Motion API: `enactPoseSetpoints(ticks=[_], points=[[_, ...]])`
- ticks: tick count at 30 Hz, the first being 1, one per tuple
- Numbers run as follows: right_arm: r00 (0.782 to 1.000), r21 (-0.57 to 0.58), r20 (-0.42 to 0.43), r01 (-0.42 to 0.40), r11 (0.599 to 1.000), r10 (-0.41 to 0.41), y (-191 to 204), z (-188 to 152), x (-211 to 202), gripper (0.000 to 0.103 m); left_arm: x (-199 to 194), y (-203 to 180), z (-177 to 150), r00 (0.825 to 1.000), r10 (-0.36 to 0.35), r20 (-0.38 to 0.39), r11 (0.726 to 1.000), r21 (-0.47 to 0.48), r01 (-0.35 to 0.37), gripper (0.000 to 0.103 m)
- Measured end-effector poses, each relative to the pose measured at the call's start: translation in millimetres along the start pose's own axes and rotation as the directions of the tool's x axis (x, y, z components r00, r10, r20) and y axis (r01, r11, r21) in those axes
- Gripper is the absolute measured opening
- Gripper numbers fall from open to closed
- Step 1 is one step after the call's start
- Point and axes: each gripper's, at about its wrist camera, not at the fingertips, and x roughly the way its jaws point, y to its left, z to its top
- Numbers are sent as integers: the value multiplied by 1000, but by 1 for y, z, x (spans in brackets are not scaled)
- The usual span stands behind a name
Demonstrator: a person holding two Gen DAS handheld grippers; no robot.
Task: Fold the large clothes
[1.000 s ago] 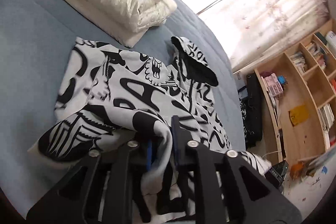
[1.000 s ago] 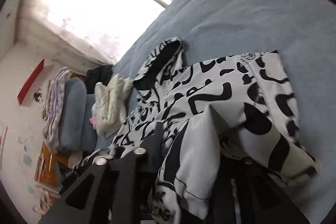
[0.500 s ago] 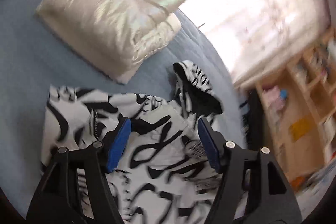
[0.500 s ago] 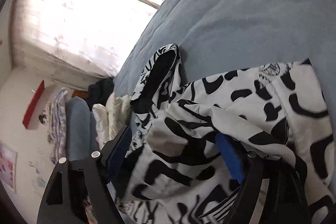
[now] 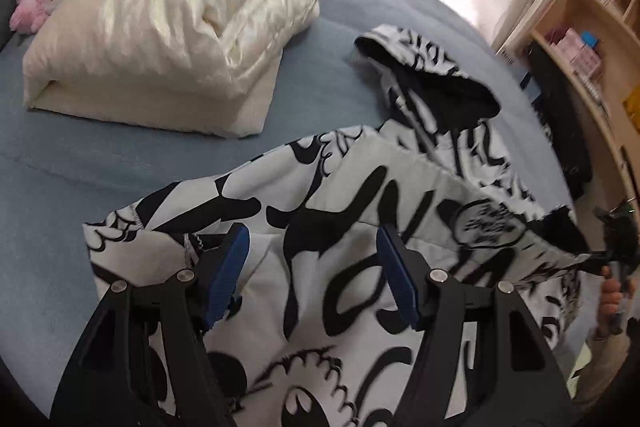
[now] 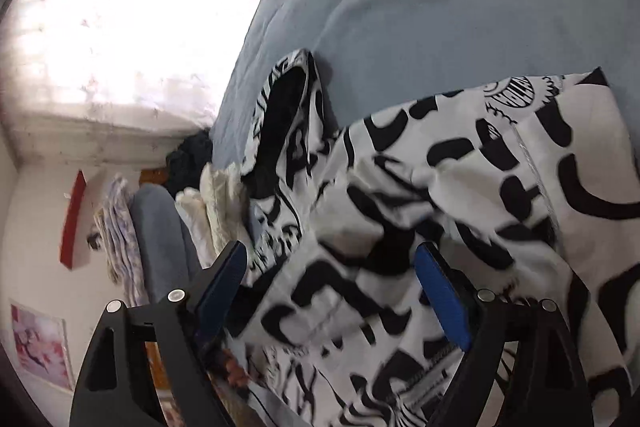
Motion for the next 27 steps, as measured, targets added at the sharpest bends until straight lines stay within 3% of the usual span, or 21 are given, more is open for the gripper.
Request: enactPoseSetpoints(ticks=[4,8,10,12,15,16,17,18,19,21,22,27], points=[[998,-162,15,65,985,-63,22,-8,-22,87,22,-5,3,999,27,-34,999,28,-26,63],[976,-350,124,214,912,-181,35,-10,-47,87,40,-9,5,998,33,-60,999,41,-31,63],[952,-428,153,306,850,-266,34,-5,-33,87,48,-10,6,997,28,-72,999,33,-25,63],[936,-465,133,349,814,-326,25,1,-18,87,55,-9,8,996,15,-85,1000,15,-14,63],[930,-471,88,355,807,-358,5,11,13,85,62,-8,9,996,6,-91,1000,-3,-6,63],[932,-462,71,348,816,-357,-2,12,23,75,62,-8,8,996,6,-87,1000,-5,-6,62],[934,-459,55,338,822,-353,-6,13,31,54,62,-9,8,997,0,-79,1000,-4,0,50],[932,-466,51,340,817,-359,-8,11,40,44,61,-10,7,997,-3,-76,1000,1,3,28],[916,-488,91,384,784,-392,-4,6,44,35,60,-13,6,998,12,-68,1000,13,-12,27],[889,-536,174,446,717,-423,5,-6,48,25,50,-22,4,997,70,-21,997,46,-69,10],[875,-546,226,478,688,-428,13,-12,44,18,43,-24,3,996,86,0,995,59,-85,9],[858,-512,389,504,696,-335,49,-14,17,15,6,-31,11,982,119,145,992,30,-124,6]])
